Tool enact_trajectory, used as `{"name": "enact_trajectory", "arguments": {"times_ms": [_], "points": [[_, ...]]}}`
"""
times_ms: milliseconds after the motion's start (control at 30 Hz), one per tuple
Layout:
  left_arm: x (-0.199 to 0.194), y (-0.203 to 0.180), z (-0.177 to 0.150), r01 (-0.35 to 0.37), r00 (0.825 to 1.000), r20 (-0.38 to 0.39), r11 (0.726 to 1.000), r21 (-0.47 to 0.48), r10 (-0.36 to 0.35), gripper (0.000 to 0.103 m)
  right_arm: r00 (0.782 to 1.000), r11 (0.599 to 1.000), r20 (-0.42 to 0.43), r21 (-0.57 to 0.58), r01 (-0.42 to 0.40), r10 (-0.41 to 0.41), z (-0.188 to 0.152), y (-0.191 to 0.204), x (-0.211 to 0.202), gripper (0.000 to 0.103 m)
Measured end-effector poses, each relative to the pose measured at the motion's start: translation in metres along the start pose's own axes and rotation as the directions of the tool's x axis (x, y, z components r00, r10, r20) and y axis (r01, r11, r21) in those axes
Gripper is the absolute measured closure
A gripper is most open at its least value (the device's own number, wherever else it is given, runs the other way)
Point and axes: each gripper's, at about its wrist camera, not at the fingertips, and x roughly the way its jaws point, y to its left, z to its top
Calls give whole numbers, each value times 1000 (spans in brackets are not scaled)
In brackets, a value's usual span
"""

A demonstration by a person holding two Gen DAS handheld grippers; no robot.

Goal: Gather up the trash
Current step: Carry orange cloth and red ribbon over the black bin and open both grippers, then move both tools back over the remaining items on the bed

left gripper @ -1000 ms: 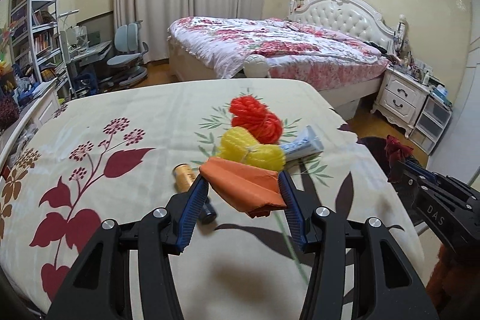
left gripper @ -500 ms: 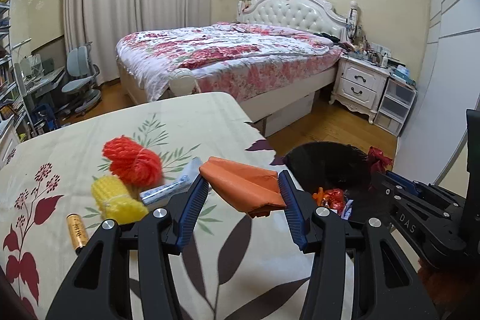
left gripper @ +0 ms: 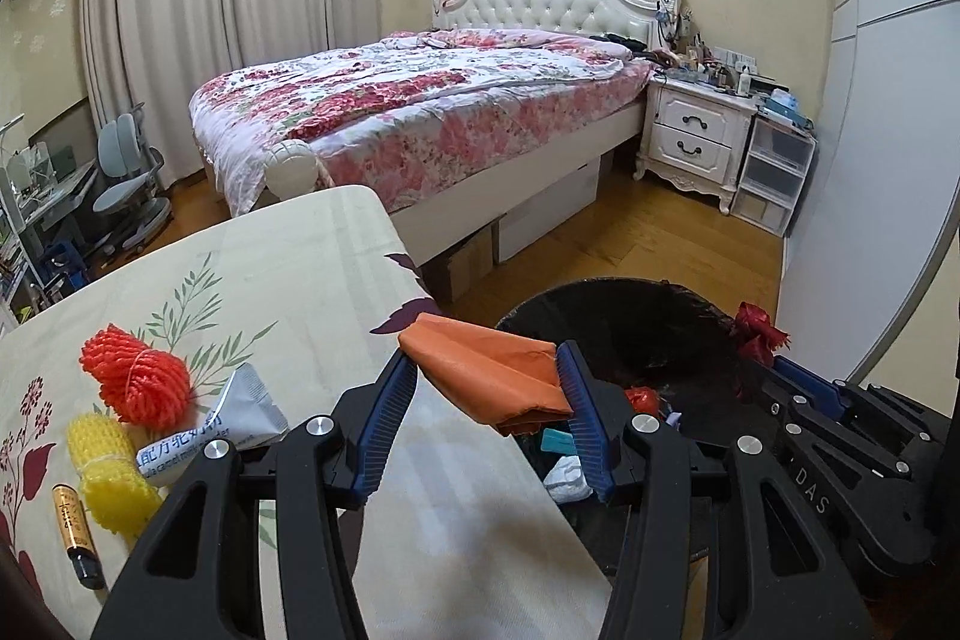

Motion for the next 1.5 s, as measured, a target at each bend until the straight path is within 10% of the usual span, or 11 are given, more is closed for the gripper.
{"name": "enact_trajectory", "arguments": {"times_ms": [733,933,1500], "points": [[42,-24,5,1,998,-68,999,35,2,50,1000,998,-29,54,10,-9,5,-22,25,87],[42,-21,5,1,998,-70,1000,19,0,29,999,998,-21,65,25,-24,4,-23,25,84],[20,-4,7,-35,999,-41,999,-4,35,19,998,996,16,72,61,-62,5,-22,9,46]]}}
